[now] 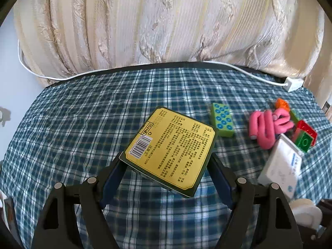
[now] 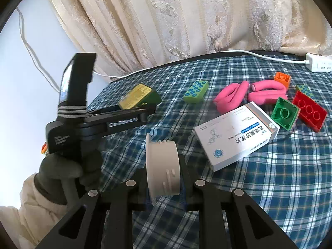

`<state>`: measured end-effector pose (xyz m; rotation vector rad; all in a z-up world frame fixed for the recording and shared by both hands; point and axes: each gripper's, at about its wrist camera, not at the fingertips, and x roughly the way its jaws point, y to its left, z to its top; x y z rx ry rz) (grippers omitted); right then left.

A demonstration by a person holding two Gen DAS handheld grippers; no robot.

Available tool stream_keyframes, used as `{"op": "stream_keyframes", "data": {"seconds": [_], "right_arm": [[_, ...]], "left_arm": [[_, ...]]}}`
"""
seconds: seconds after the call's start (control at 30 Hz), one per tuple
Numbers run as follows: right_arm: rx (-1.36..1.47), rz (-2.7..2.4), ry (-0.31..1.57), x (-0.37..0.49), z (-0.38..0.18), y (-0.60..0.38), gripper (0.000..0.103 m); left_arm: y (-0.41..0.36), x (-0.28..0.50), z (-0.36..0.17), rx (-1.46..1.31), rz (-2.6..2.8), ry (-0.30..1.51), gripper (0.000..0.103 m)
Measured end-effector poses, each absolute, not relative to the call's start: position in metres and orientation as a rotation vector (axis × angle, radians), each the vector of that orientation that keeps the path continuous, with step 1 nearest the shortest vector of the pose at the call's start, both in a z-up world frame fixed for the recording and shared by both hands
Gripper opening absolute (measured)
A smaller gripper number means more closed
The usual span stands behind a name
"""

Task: Organize objects
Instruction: 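Carry the tea tin with the left gripper and the lid with the right gripper toward the clear bowl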

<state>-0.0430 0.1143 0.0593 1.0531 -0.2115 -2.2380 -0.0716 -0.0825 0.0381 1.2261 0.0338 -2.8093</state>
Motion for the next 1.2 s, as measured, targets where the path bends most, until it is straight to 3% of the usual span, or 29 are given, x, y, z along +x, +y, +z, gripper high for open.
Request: {"op": "stream_keyframes", "data": {"seconds": [0.67,1.2], "right_arm": [[0.98,-2.362,-0.31,-0.042,0.075,0.149,0.022],[0.912,-2.492,-0.428,-0.018,0.079,0.21,0.022]], "left_arm": [[-0.032,-0.031,0.073,1.133,-2.918,0.092,0.08],[0.031,-0.011,0.077,1.173,-3.008,-0.024,0.08]]}}
